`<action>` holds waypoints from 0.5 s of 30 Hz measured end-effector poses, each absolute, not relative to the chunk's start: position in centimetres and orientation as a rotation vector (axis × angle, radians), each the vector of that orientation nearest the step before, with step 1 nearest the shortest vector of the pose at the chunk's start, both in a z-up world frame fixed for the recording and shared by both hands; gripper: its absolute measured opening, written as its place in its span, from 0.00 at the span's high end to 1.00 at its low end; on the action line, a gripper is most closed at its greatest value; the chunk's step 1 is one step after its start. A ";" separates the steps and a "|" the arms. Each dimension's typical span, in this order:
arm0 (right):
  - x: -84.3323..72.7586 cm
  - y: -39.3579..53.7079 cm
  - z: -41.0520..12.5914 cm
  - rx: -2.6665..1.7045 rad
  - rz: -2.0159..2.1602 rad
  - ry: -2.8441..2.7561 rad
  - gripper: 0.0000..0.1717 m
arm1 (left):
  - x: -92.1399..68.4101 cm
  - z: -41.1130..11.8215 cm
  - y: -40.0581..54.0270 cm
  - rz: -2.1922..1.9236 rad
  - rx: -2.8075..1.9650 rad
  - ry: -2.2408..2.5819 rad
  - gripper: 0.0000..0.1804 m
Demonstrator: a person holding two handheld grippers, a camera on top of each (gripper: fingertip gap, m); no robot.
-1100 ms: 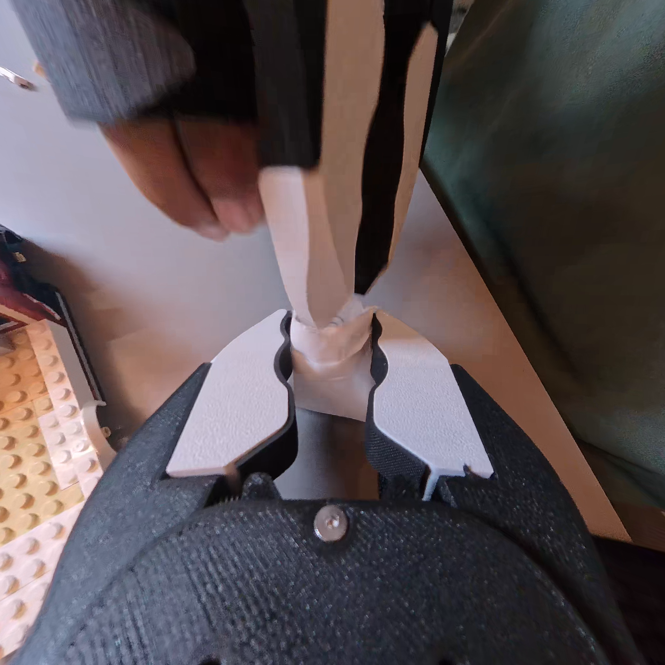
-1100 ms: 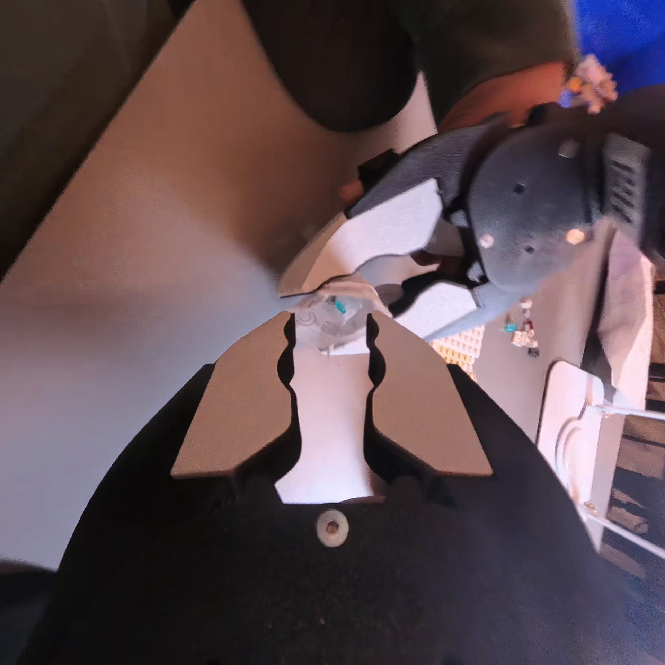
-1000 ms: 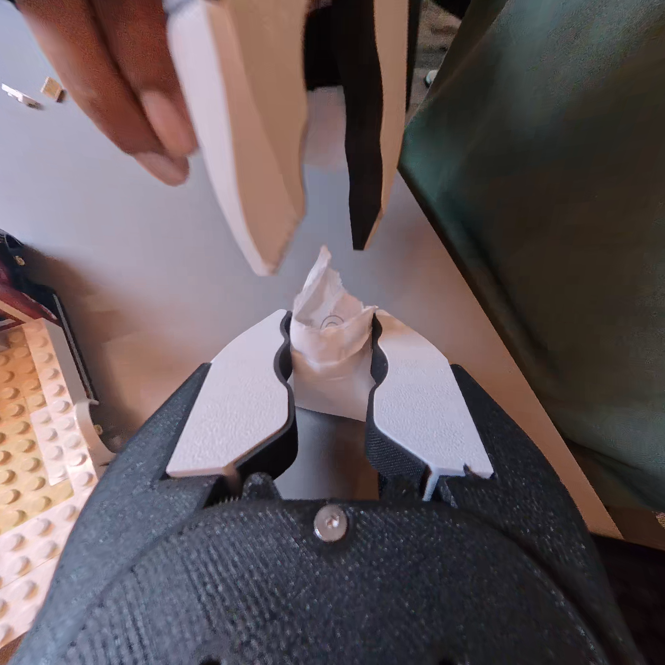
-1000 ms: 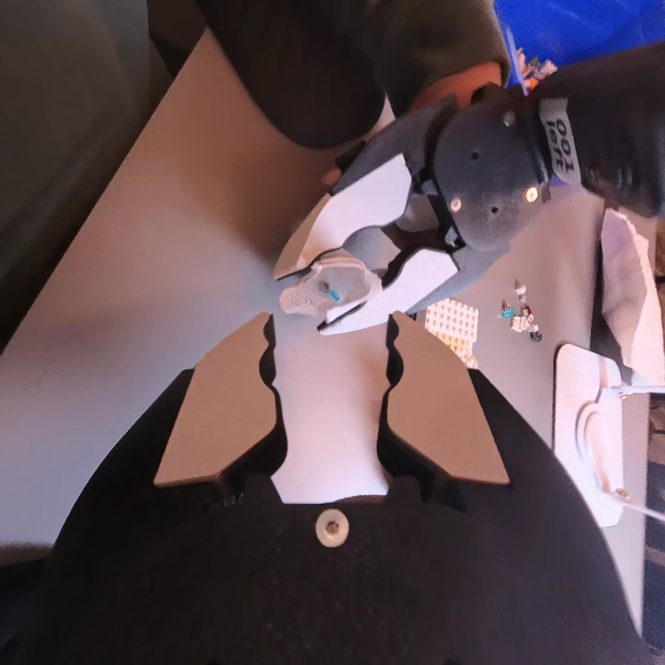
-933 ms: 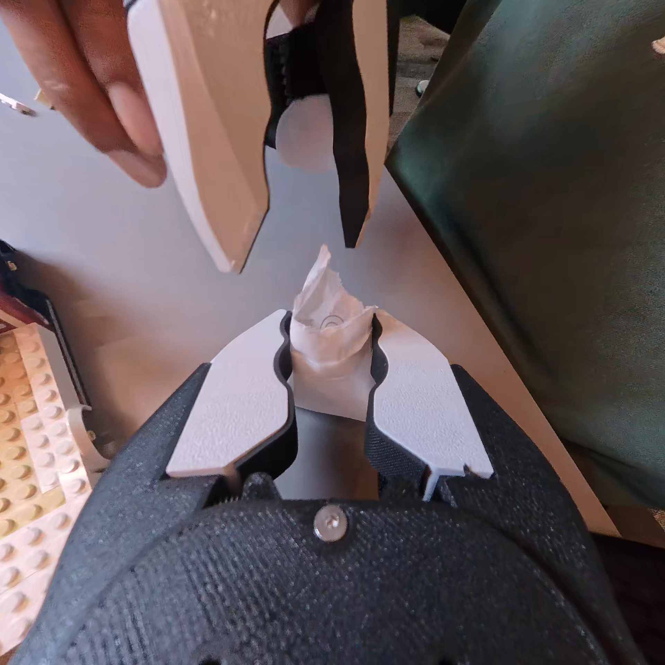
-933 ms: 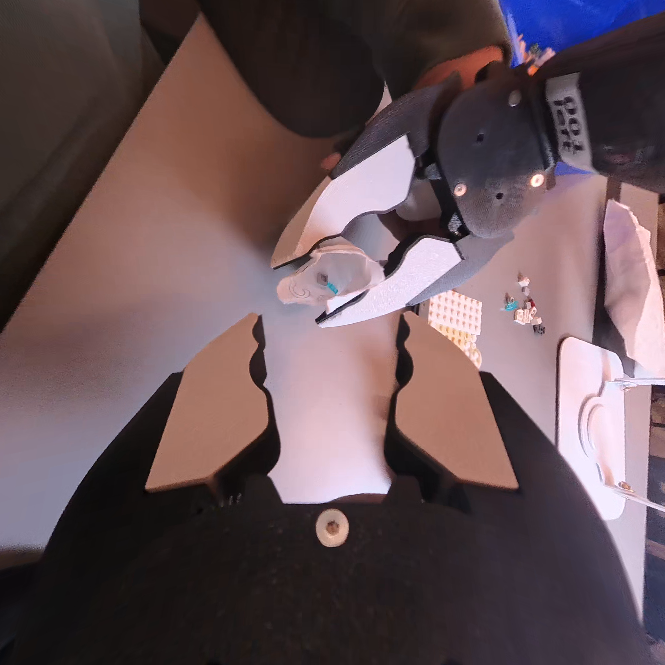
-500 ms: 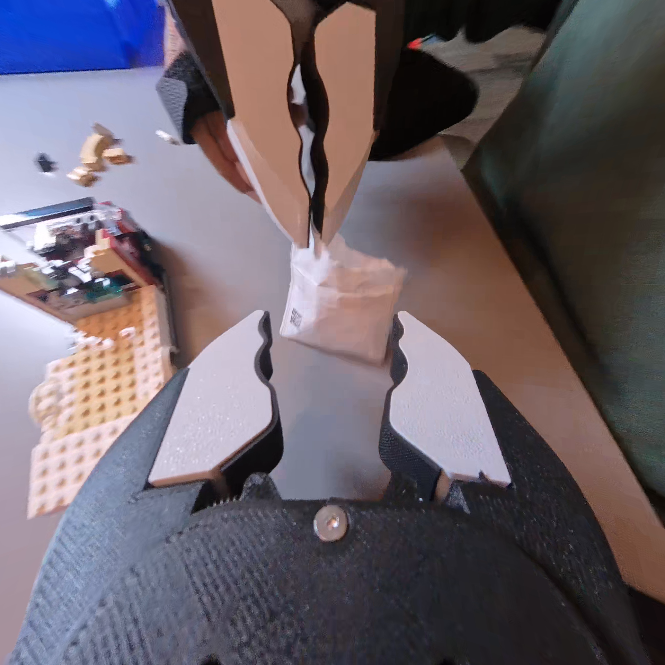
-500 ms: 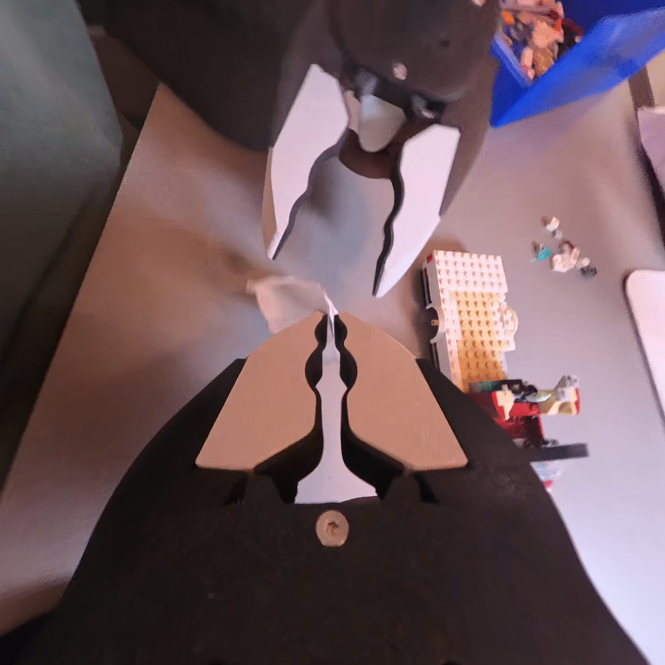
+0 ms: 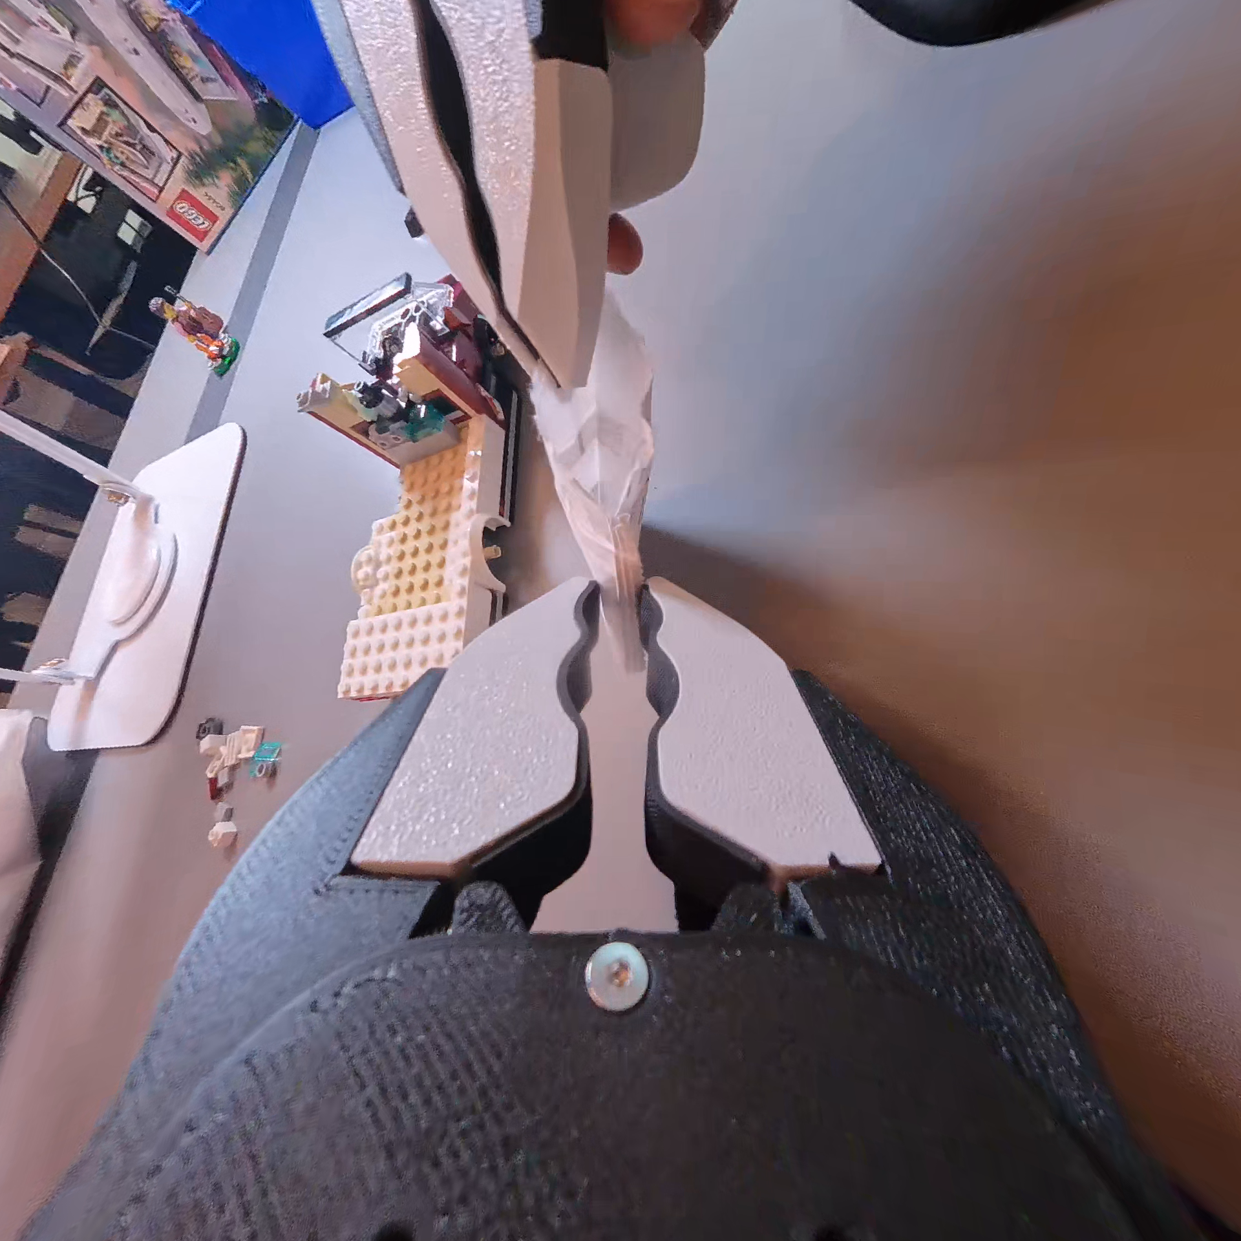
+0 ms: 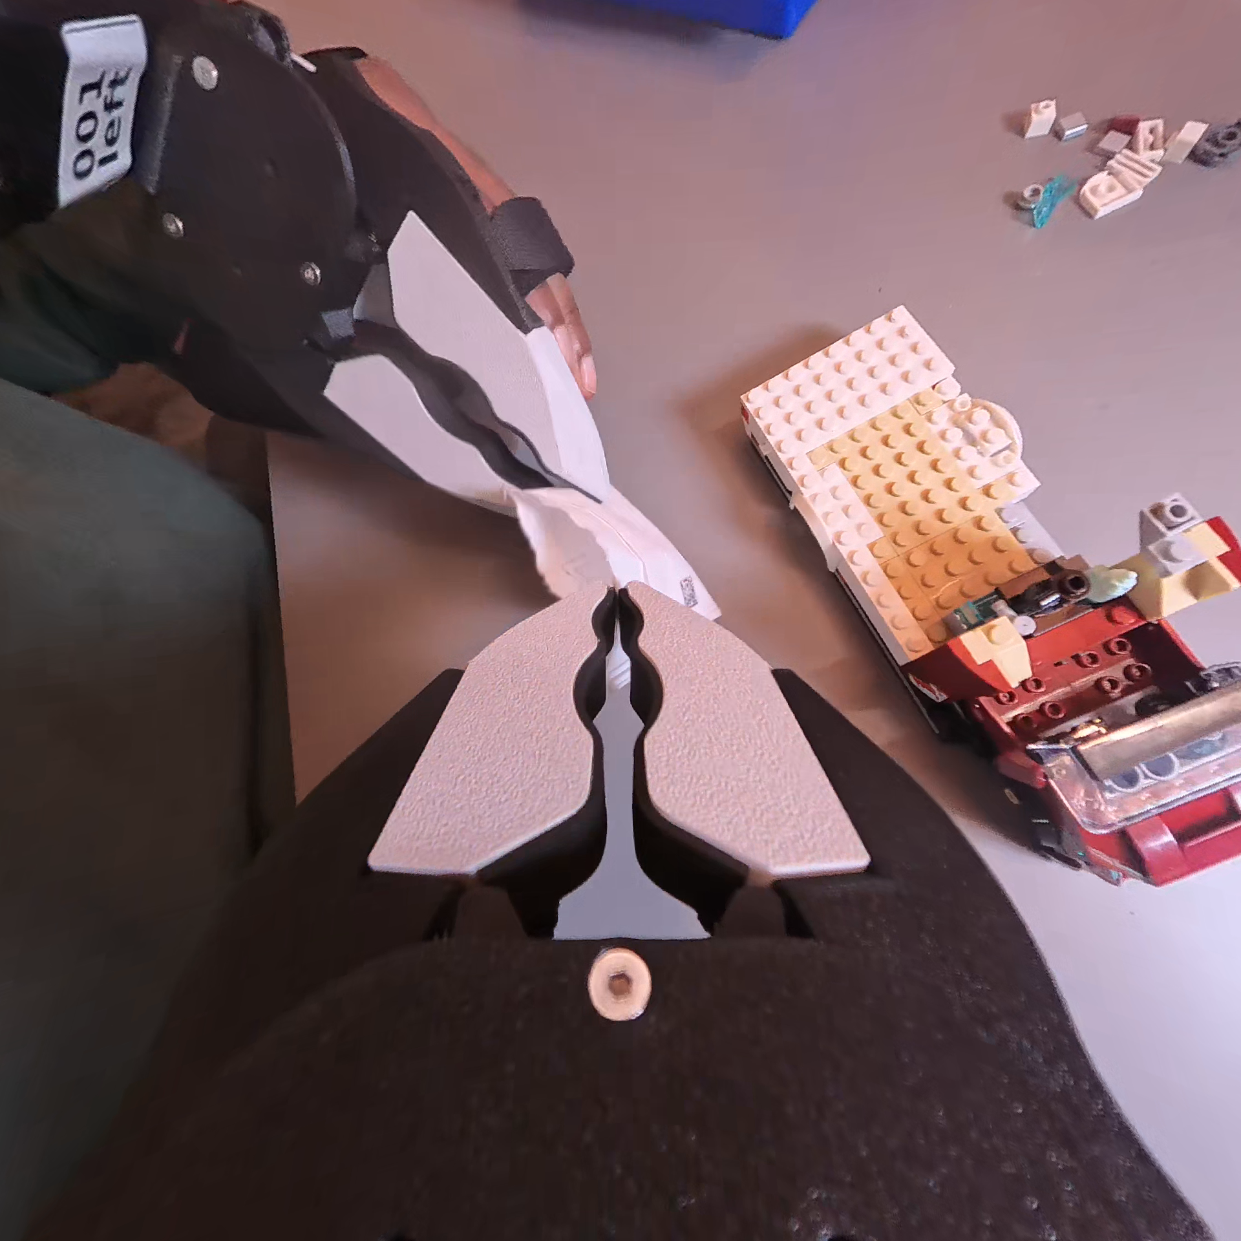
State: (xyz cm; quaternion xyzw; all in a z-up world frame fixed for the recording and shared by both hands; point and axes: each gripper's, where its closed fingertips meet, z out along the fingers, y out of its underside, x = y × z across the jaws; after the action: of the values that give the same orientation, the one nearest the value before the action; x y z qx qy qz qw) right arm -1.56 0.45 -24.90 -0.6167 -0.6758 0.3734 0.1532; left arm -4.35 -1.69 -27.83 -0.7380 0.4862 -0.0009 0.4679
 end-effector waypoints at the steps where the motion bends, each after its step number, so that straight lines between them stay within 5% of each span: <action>1: -1.6 0.5 -24.7 -1.752 1.080 -1.934 0.98 | -4.5 -27.6 -1.6 -0.038 -1.814 1.172 0.95; 6: -0.7 0.1 -23.3 -1.395 1.173 -2.002 0.73 | -4.6 -26.1 -2.2 -0.309 -1.774 1.096 0.97; 11: 0.3 -0.5 -24.7 -1.238 1.200 -2.018 0.71 | -4.7 -25.0 -2.0 -0.465 -1.744 1.001 0.97; 15: -0.5 0.1 -24.7 -1.209 1.169 -1.929 0.87 | -4.3 -24.3 -1.7 -0.561 -1.714 0.931 0.97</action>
State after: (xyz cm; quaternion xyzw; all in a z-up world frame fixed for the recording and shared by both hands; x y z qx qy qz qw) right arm -0.47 0.10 -24.73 -0.4526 -0.7219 0.4377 0.2872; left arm -4.28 -1.67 -24.30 -0.7173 0.3897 -0.2347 0.5277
